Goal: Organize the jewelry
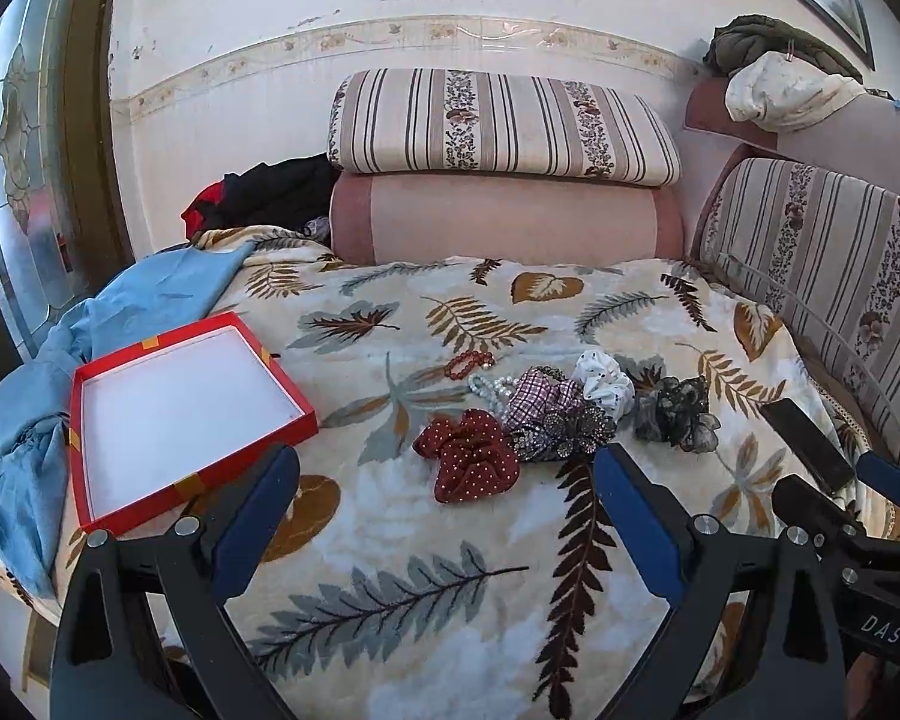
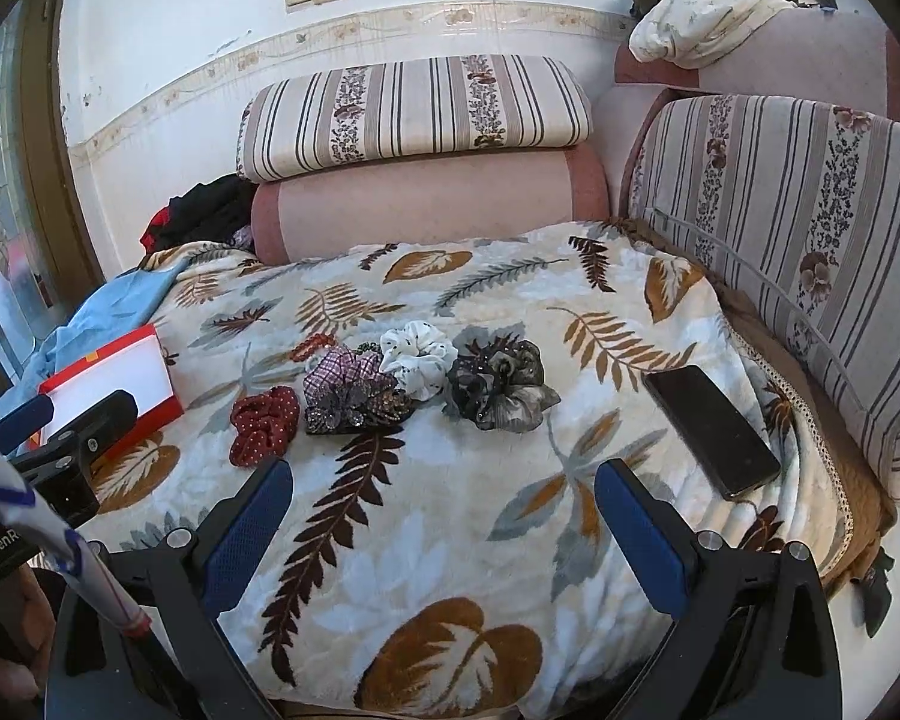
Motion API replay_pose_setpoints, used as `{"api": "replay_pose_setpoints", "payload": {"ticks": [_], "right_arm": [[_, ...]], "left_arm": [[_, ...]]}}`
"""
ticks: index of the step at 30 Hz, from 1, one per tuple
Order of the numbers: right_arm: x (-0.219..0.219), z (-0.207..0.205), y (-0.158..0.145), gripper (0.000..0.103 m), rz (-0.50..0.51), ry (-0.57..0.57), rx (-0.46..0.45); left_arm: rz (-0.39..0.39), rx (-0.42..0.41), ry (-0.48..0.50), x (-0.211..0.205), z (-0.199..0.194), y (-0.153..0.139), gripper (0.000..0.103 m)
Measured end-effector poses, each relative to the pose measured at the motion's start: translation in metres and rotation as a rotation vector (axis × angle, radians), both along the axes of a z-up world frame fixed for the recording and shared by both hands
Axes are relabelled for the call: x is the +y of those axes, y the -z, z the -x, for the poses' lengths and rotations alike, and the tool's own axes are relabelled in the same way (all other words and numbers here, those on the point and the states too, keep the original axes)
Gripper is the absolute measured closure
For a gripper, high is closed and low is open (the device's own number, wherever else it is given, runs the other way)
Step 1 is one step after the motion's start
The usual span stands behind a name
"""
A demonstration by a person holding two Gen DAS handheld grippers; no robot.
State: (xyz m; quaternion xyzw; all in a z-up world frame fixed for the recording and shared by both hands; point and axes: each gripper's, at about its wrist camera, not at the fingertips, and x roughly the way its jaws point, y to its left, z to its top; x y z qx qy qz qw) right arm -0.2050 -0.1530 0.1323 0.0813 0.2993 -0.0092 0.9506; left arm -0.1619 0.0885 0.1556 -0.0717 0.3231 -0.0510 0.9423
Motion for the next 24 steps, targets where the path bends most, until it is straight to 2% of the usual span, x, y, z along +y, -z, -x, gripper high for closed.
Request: {"api": "replay_pose_setpoints", "payload": {"ticks": [8, 18, 24], "right_arm": [[-0.001, -0.009, 0.009, 0.001, -0.007, 0.007, 0.027], [-0.025, -0.037, 0.034, 0.002, -0.044, 0.046, 0.078], [-0.041, -0.065, 0.053, 0.008, -0.055, 0.055, 0.092]], "left_arm": [[0.004, 0.017, 0.005, 0.001, -0.007, 0.013, 0.005], [0.065, 0.022, 0.046, 0.038, -0.051, 0.044, 0.004], [0.040, 0.115, 0.136, 0.022, -0.073, 0.076, 0.004]]}}
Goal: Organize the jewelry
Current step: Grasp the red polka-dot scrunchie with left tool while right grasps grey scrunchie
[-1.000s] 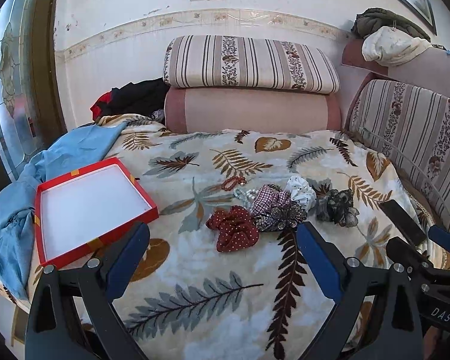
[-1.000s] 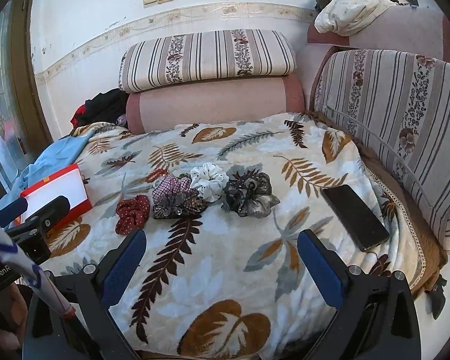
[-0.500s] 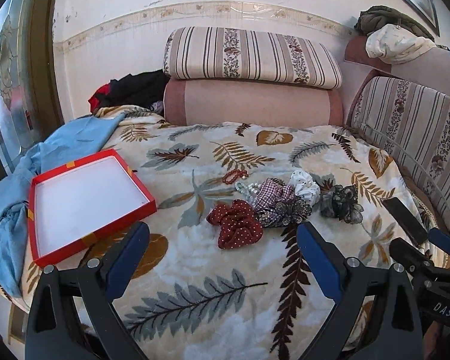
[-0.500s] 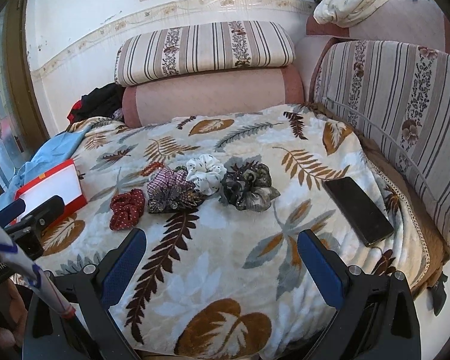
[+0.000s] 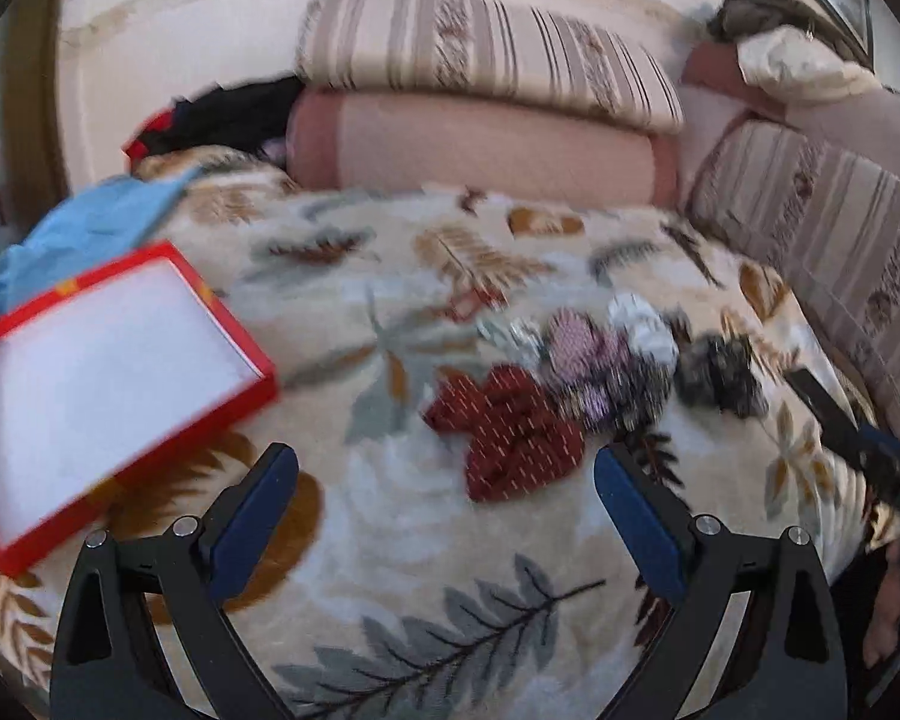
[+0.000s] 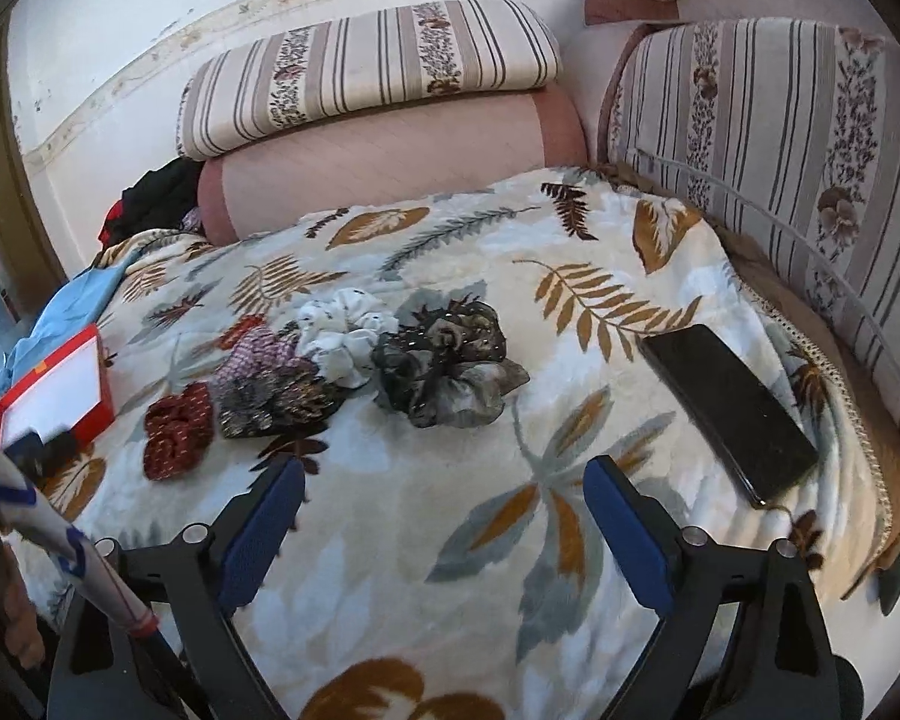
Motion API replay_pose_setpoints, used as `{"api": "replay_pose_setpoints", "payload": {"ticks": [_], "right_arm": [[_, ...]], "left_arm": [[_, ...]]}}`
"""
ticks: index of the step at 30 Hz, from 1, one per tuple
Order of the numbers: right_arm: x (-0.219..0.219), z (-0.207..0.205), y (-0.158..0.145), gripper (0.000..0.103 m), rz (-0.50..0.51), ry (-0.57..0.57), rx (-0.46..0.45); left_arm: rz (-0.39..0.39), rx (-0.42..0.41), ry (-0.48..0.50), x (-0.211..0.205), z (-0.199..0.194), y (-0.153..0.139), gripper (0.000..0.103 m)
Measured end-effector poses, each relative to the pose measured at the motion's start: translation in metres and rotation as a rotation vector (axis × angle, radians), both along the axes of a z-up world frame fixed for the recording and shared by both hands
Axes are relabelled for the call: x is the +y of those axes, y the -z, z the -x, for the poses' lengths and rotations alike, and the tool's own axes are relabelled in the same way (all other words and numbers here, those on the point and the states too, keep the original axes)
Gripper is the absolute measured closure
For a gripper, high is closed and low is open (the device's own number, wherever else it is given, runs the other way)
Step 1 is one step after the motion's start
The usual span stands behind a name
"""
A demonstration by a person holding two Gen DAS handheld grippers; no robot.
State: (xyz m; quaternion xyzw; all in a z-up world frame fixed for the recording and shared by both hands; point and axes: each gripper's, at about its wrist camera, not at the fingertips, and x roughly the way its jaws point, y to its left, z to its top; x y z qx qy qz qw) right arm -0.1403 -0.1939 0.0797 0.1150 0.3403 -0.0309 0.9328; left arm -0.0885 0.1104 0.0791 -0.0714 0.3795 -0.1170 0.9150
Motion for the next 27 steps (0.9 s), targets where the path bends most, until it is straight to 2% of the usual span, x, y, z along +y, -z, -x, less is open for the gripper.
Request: {"api": "replay_pose_setpoints", "payload": {"ticks": [4, 13, 16, 21, 27], "right_arm": [[-0.007, -0.010, 0.008, 0.010, -0.025, -0.002, 0.004], [-0.014, -0.036, 0.017, 0.011, -0.055, -0.026, 0.019], [-0.018, -0.058, 0.013, 0.011, -0.075, -0.067, 0.032], [-0.017, -0.105, 0.021, 0.011, -0.016, -0.123, 0.099], [-0.028, -0.124, 0.041, 0.011, -0.070, -0.112, 0.139]], "left_arm": [[-0.028, 0.006, 0.028, -0.014, -0.008, 0.010, 0.004], [-0.044, 0.024, 0.017, -0.038, -0.049, 0.020, 0.004], [-0.032, 0.045, 0.009, -0.042, -0.066, 0.022, 0.004], [-0.041, 0.062, 0.012, -0.046, -0.080, 0.031, 0.004], [-0.051, 0.083, 0.031, -0.047, -0.085, 0.046, 0.004]]}}
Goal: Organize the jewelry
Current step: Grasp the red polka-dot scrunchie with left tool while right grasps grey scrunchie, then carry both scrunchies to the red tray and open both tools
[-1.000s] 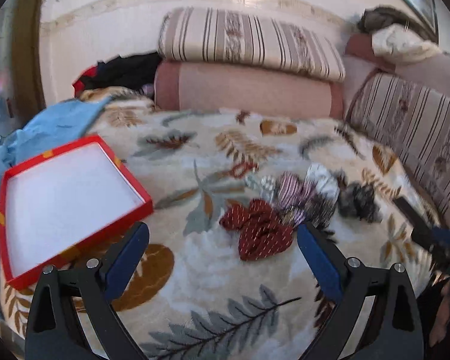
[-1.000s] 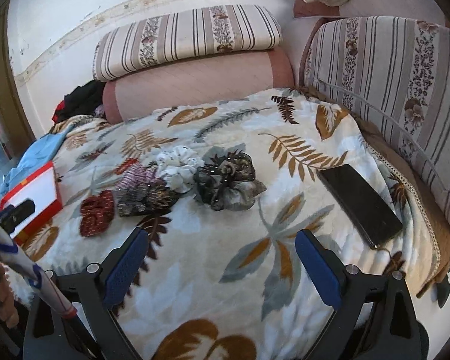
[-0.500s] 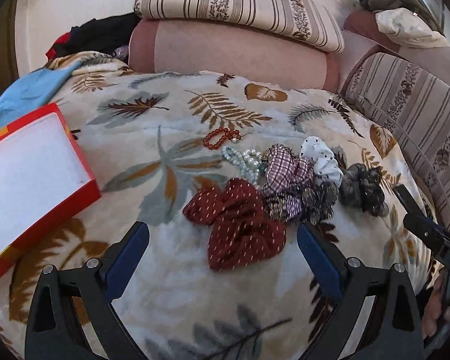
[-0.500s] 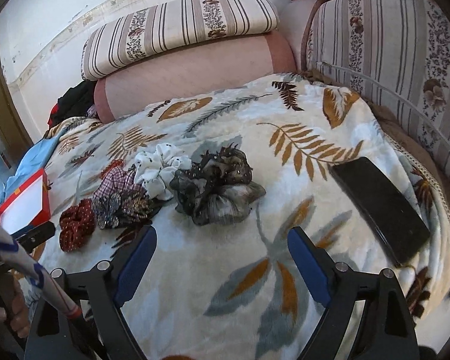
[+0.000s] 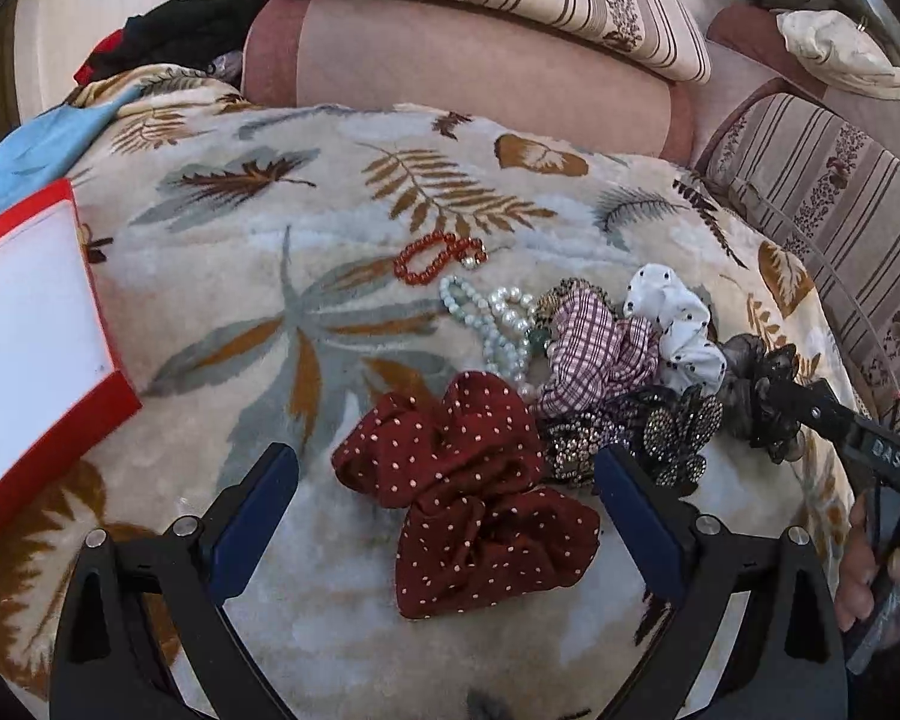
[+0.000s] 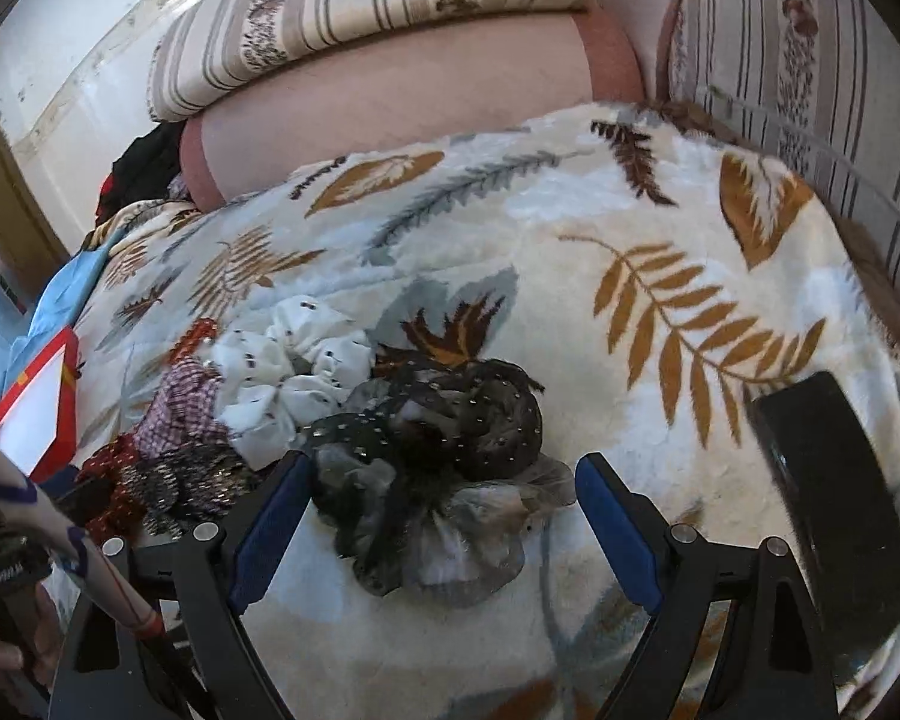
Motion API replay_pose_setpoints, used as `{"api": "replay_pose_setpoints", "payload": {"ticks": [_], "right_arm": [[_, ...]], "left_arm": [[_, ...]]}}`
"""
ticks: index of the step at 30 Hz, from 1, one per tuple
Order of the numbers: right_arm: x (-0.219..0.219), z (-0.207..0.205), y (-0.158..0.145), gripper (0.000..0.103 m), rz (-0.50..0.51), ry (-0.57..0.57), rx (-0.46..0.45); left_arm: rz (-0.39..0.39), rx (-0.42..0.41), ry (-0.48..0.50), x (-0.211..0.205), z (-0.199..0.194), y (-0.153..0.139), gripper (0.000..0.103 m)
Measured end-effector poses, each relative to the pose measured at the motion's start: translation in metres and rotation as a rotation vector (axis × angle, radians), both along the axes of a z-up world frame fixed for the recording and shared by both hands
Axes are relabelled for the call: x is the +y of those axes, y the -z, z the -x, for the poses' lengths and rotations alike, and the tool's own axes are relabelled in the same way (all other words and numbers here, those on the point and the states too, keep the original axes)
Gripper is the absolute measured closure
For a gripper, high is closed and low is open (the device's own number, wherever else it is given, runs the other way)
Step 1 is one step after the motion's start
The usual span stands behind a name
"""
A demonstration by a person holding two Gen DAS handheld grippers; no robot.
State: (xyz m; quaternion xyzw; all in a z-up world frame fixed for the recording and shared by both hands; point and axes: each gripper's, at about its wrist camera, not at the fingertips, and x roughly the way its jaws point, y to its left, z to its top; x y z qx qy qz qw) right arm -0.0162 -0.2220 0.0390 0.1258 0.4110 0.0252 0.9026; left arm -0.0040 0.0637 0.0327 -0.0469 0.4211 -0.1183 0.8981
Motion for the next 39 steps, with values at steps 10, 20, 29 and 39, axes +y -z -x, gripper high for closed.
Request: {"api": "replay_pose_setpoints", "payload": {"ticks": [10, 20, 29, 39], "right_arm": [[0.007, -0.010, 0.018, 0.062, -0.045, -0.027, 0.057], [0.002, 0.006, 0.000, 0.081, -0.076, -0.021, -0.040], [-0.008, 0.018, -0.017, 0.081, -0.106, 0.020, -0.124], [-0.004, 0.025, -0.027, 0.081, -0.084, 0.016, -0.185]], "left_arm": [[-0.056, 0.013, -0.029, -0.002, -0.005, 0.017, 0.038], [0.014, -0.023, -0.015, 0.007, -0.002, 0.008, 0.082], [0.005, -0.133, -0.030, 0.011, 0.008, -0.016, 0.082], [-0.014, -0.127, -0.051, 0.016, 0.011, -0.018, 0.082]]}}
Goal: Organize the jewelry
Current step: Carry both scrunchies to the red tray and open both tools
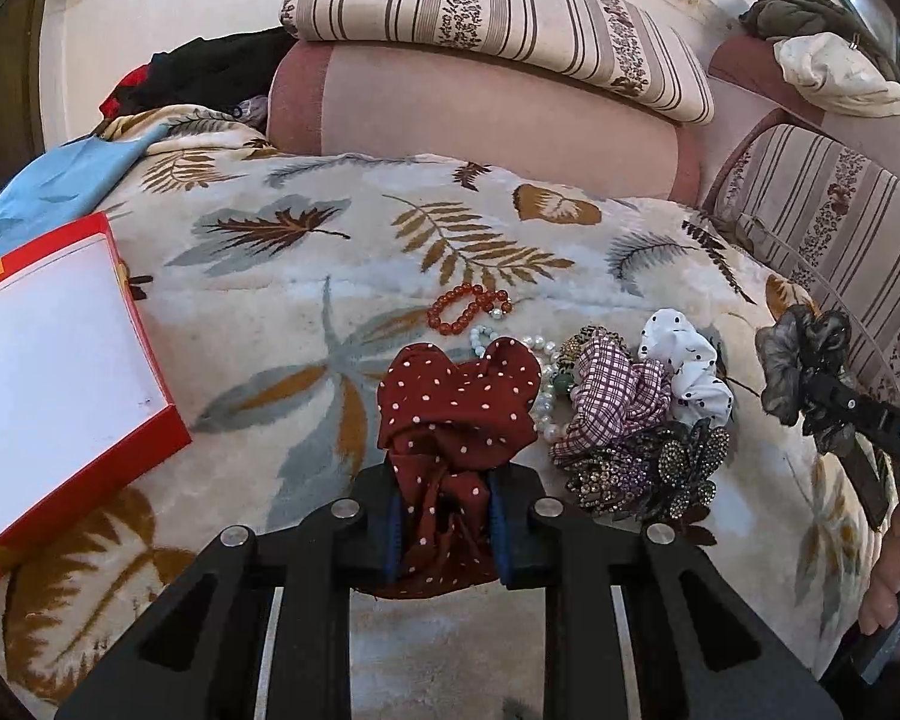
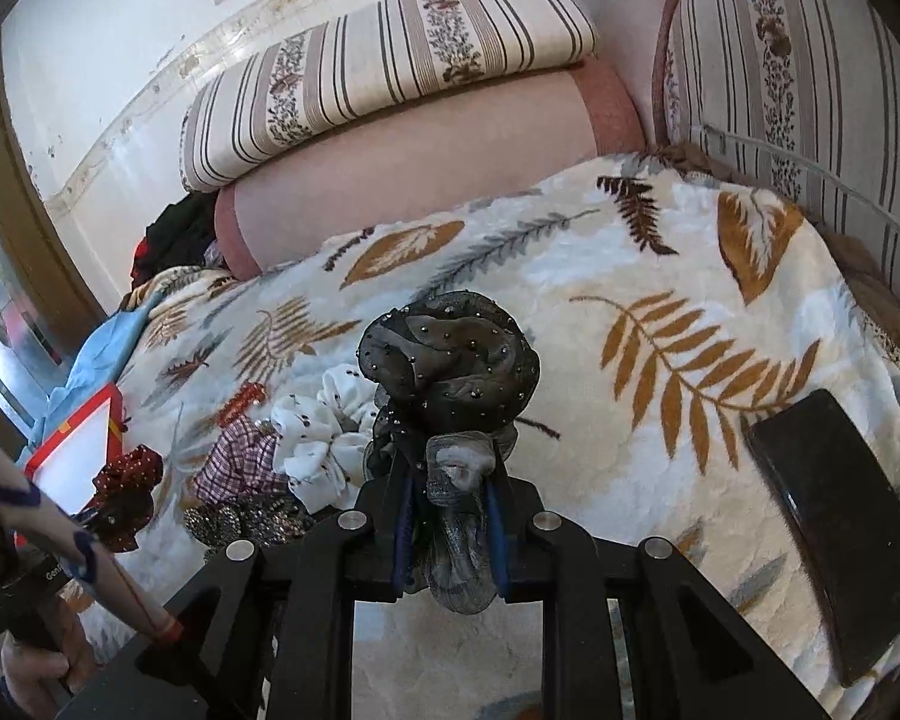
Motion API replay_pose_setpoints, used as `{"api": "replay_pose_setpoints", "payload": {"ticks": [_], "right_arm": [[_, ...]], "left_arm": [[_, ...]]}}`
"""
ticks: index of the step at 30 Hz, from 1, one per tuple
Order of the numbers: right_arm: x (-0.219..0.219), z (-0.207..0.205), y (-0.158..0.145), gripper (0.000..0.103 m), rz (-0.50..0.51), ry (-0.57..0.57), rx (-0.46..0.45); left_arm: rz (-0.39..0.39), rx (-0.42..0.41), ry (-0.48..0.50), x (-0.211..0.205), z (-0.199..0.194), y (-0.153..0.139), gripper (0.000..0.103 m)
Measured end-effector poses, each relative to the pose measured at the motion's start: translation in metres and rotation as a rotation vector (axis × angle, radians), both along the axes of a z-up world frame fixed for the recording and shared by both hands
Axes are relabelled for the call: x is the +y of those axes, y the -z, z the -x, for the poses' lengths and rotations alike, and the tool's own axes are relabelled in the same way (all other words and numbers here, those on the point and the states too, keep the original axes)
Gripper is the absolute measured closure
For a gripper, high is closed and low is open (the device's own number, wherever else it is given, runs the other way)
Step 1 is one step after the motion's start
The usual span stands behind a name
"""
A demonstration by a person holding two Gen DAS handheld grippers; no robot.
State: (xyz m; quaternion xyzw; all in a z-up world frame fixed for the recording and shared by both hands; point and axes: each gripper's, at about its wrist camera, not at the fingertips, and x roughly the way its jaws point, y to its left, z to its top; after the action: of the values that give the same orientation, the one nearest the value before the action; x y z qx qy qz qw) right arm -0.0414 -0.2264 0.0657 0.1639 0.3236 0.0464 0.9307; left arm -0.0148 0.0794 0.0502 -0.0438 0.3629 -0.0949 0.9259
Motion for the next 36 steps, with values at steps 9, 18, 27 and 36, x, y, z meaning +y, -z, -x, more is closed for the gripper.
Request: {"api": "replay_pose_setpoints", "payload": {"ticks": [9, 18, 27, 36], "right_arm": [[0.009, 0.017, -0.017, 0.081, 0.026, 0.023, -0.088], [0.068, 0.030, -0.042, 0.081, -0.017, -0.109, -0.104], [0.150, 0.012, -0.063, 0.081, -0.030, -0.290, -0.076], [0.246, -0.024, -0.072, 0.081, -0.023, -0.442, -0.033]], "left_arm": [[-0.002, -0.037, -0.014, 0.010, 0.010, -0.014, 0.082], [0.016, -0.081, -0.079, 0.042, 0.019, -0.037, 0.082], [0.062, -0.091, -0.205, 0.107, 0.024, -0.053, 0.082], [0.075, -0.057, -0.363, 0.189, 0.014, -0.060, 0.082]]}}
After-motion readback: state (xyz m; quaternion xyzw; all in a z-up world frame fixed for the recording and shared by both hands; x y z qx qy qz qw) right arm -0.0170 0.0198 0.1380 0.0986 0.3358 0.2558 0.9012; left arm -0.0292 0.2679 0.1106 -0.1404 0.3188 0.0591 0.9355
